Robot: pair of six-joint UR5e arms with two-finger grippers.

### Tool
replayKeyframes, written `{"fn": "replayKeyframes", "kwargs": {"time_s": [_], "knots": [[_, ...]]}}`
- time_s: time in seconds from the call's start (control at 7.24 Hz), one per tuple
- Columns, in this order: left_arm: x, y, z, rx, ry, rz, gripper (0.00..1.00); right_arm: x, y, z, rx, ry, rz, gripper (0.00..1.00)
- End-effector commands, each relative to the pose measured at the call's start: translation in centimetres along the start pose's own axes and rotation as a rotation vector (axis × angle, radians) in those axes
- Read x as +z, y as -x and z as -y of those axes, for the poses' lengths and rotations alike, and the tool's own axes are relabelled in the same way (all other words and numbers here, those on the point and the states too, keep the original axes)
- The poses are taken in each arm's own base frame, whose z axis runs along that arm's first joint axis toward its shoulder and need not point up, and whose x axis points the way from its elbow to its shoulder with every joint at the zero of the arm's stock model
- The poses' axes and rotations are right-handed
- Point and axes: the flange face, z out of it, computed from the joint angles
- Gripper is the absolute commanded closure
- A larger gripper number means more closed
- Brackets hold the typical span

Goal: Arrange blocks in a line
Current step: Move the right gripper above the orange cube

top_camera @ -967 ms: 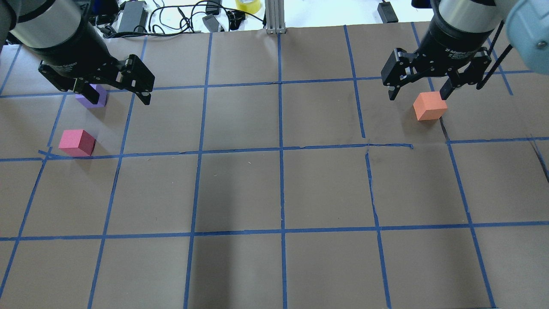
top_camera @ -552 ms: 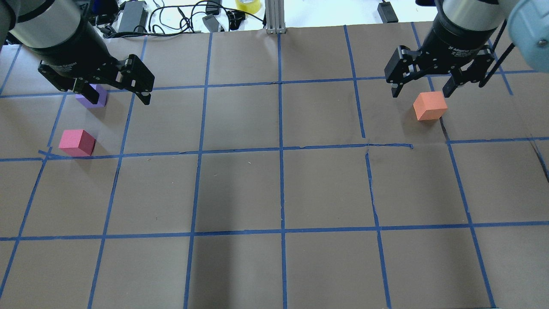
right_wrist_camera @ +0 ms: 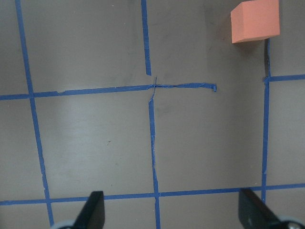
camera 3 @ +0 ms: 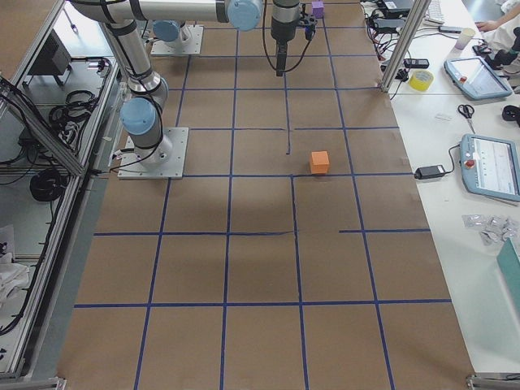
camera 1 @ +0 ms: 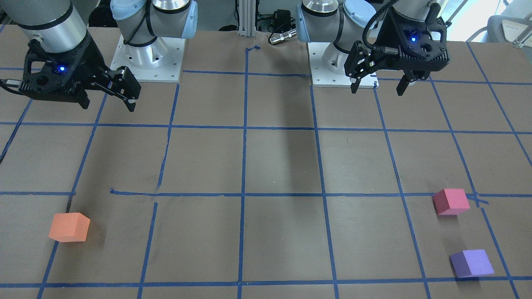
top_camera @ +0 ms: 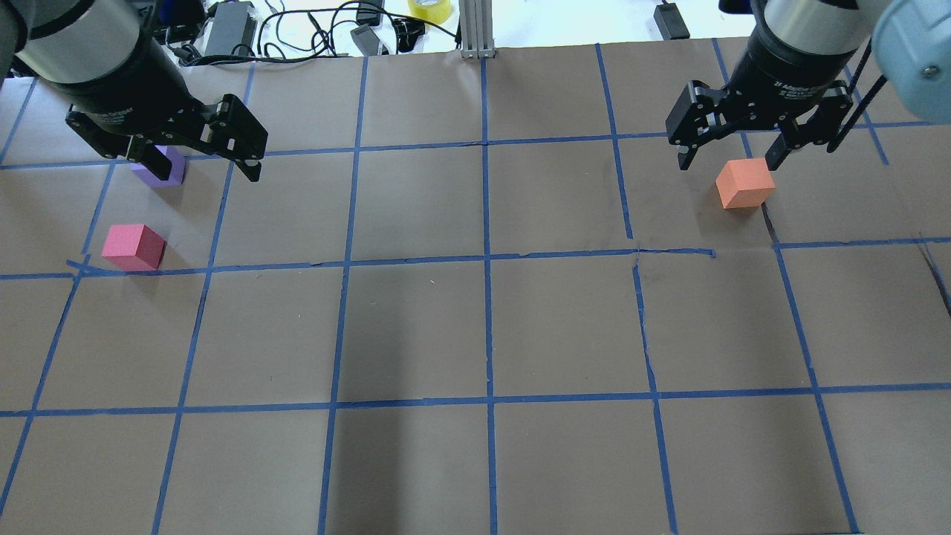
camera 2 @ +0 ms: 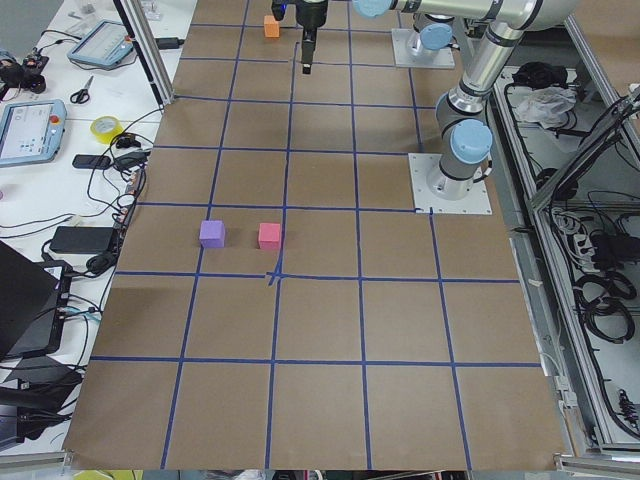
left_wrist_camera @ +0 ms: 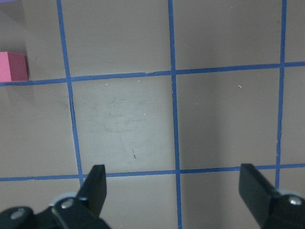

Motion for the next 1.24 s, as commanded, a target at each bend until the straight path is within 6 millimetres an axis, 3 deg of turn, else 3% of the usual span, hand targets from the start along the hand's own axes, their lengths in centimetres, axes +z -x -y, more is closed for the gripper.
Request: {"fn": "replayKeyframes", "kwargs": {"time_s": [0.0, 0.28, 0.41, 0.69, 0.83, 1.1], "knots": [[0.0, 0.0, 0.0, -0.001, -0.001, 0.000, 0.00, 0.7, 0.0, 0.5, 0.000, 0.015, 0.000, 0.00], [0.0, 0.0, 0.0, -0.001, -0.001, 0.000, 0.00, 0.6, -0.1, 0.8, -0.004, -0.005, 0.002, 0.00], [0.0, 0.0, 0.0, 0.000, -0.001, 0.000, 0.00, 0.8, -1.3, 1.9, -0.009, -0.033, 0.001, 0.00], [0.0, 0.0, 0.0, -0.001, -0.001, 0.000, 0.00, 3.6, -7.2, 5.5, -0.057, -0.018, 0.003, 0.00], [0.0, 0.0, 0.0, -0.001, -0.001, 0.000, 0.00, 4.3, -8.4, 6.7, -0.131, -0.043, -0.006, 0.00], [0.0, 0.0, 0.0, -0.001, 0.001, 0.001, 0.00, 9.2, -12.8, 11.1, -0.203, -0.064, -0.004, 0.00]]}}
